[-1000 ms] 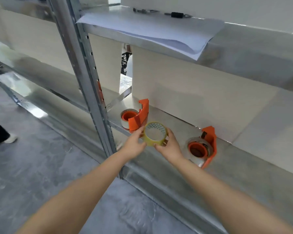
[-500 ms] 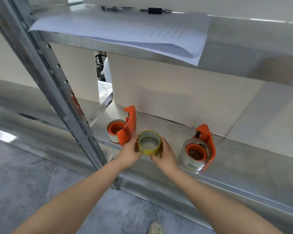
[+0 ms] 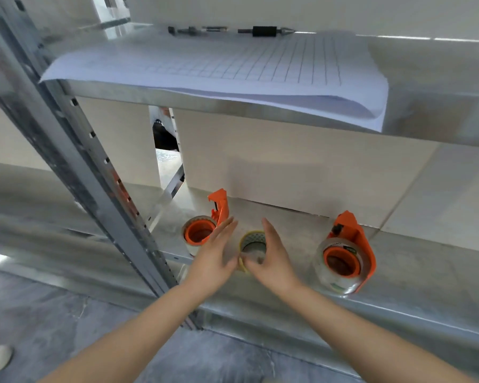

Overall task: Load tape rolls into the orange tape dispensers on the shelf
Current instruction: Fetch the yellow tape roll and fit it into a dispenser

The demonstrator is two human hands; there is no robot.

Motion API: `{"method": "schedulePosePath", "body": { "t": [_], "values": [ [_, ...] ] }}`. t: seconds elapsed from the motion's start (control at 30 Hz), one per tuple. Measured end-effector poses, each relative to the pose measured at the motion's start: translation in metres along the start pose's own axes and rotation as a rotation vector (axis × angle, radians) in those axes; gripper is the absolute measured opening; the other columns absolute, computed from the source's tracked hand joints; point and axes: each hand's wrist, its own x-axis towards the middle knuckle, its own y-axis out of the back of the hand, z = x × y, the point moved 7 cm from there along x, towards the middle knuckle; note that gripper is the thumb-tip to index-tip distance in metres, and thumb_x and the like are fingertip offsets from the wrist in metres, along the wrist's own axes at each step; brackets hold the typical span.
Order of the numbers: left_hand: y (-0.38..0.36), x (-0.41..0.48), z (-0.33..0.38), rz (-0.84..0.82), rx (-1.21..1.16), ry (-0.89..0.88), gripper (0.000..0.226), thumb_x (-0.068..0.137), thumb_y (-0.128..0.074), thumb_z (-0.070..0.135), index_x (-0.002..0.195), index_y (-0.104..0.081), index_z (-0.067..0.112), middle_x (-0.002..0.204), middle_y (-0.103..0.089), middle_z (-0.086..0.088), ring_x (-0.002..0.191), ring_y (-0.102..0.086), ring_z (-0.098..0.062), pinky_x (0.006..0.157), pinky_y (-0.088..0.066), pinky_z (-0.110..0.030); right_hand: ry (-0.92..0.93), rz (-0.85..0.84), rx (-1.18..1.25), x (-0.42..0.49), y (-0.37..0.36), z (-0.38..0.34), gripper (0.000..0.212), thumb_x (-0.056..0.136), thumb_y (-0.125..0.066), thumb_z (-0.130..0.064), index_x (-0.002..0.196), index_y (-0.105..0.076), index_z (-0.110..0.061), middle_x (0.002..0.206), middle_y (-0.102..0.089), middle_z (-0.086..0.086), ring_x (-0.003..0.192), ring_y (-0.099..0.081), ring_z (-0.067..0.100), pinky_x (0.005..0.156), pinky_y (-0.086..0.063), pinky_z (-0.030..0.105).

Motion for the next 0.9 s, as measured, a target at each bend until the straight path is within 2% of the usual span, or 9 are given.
{"method": "schedulePosePath", "body": {
  "t": [0.07, 0.17, 0.3, 0.37, 0.53, 0.63, 0.7, 0.8, 0.9],
  "values": [
    [0.021, 0.005, -0.01, 0.024, 0.002, 0.006, 0.064, 0.079, -0.062, 0.01, 0.139, -0.041, 0.014, 0.152, -0.034, -0.003, 0.14, -0.03, -0.012, 0.106, -0.025, -0.017, 0.016, 0.029, -0.039, 0.005, -0.009, -0.022, 0.092, 0.074, -0.072, -0.033, 0.146, -0.02, -0.011, 0.151, -0.033, 0.012, 0.139, -0.032, 0.019, 0.115, -0.026, 0.029],
    [0.045, 0.007, -0.042, 0.01, -0.014, 0.133, 0.064, 0.079, -0.065, 0.015, 0.138, -0.042, 0.014, 0.152, -0.033, -0.005, 0.142, -0.026, -0.018, 0.107, -0.026, -0.022, 0.107, 0.077, 0.003, 0.009, -0.028, -0.057, 0.069, 0.072, -0.075, -0.024, 0.131, -0.042, -0.013, 0.124, -0.053, 0.007, 0.113, -0.042, -0.004, 0.098, -0.025, -0.001],
    [0.051, 0.004, -0.087, -0.093, -0.096, 0.365, 0.09, 0.074, -0.075, 0.026, 0.146, -0.023, 0.012, 0.157, -0.018, -0.009, 0.147, -0.009, -0.021, 0.117, -0.015, -0.035, 0.058, -0.014, 0.018, 0.017, -0.065, -0.069, 0.062, 0.076, -0.071, -0.021, 0.131, -0.045, -0.014, 0.131, -0.053, 0.007, 0.121, -0.05, 0.016, 0.103, -0.041, 0.031],
    [0.048, 0.001, -0.105, -0.167, -0.197, 0.487, 0.1, 0.072, -0.078, 0.027, 0.148, -0.015, 0.011, 0.156, -0.02, -0.009, 0.146, -0.016, -0.025, 0.118, -0.022, -0.043, -0.038, 0.054, 0.065, 0.018, -0.076, -0.064, 0.06, 0.077, -0.07, -0.018, 0.132, -0.046, -0.015, 0.133, -0.054, 0.003, 0.121, -0.051, 0.016, 0.103, -0.042, 0.03],
    [0.039, 0.003, -0.102, -0.211, -0.514, 0.507, 0.044, 0.074, -0.071, 0.003, 0.11, -0.052, 0.021, 0.116, -0.062, -0.004, 0.113, -0.058, -0.022, 0.094, -0.048, -0.034, -0.174, 0.235, 0.153, 0.012, -0.086, -0.059, 0.05, 0.081, -0.061, -0.005, 0.128, -0.049, -0.017, 0.124, -0.06, 0.003, 0.111, -0.056, 0.013, 0.099, -0.044, 0.026],
    [0.038, 0.004, -0.1, -0.176, -0.76, 0.623, 0.042, 0.083, -0.064, 0.009, 0.12, -0.047, 0.018, 0.126, -0.059, -0.011, 0.112, -0.058, -0.029, 0.1, -0.046, -0.043, -0.215, 0.278, 0.171, 0.013, -0.084, -0.055, 0.044, 0.083, -0.058, -0.006, 0.125, -0.051, -0.018, 0.109, -0.061, -0.008, 0.103, -0.059, 0.012, 0.091, -0.048, 0.021],
    [0.04, 0.006, -0.097, -0.152, -0.861, 0.668, 0.042, 0.087, -0.062, 0.019, 0.125, -0.044, 0.021, 0.13, -0.057, -0.01, 0.114, -0.057, -0.04, 0.102, -0.044, -0.052, -0.241, 0.312, 0.195, 0.013, -0.078, -0.054, 0.04, 0.083, -0.057, -0.01, 0.122, -0.052, -0.019, 0.096, -0.056, -0.022, 0.093, -0.059, 0.006, 0.075, -0.044, 0.002],
    [0.046, 0.011, -0.095, -0.05, -0.97, 0.775, 0.032, 0.086, -0.062, 0.018, 0.116, -0.052, 0.017, 0.112, -0.062, -0.012, 0.1, -0.063, -0.041, 0.092, -0.049, -0.058, -0.227, 0.367, 0.233, 0.015, -0.065, -0.056, 0.035, 0.083, -0.057, -0.008, 0.118, -0.055, -0.016, 0.096, -0.057, -0.02, 0.091, -0.055, 0.003, 0.066, -0.039, -0.005],
    [0.041, 0.012, -0.08, -0.102, -1.207, 0.855, 0.009, 0.085, -0.058, 0.009, 0.093, -0.06, 0.005, 0.083, -0.064, -0.013, 0.073, -0.062, -0.028, 0.068, -0.052, -0.04, -0.158, 0.371, 0.256, 0.015, -0.05, -0.064, 0.031, 0.086, -0.053, -0.006, 0.116, -0.056, -0.016, 0.1, -0.058, -0.014, 0.093, -0.056, 0.006, 0.075, -0.039, -0.001]
  ]
}}
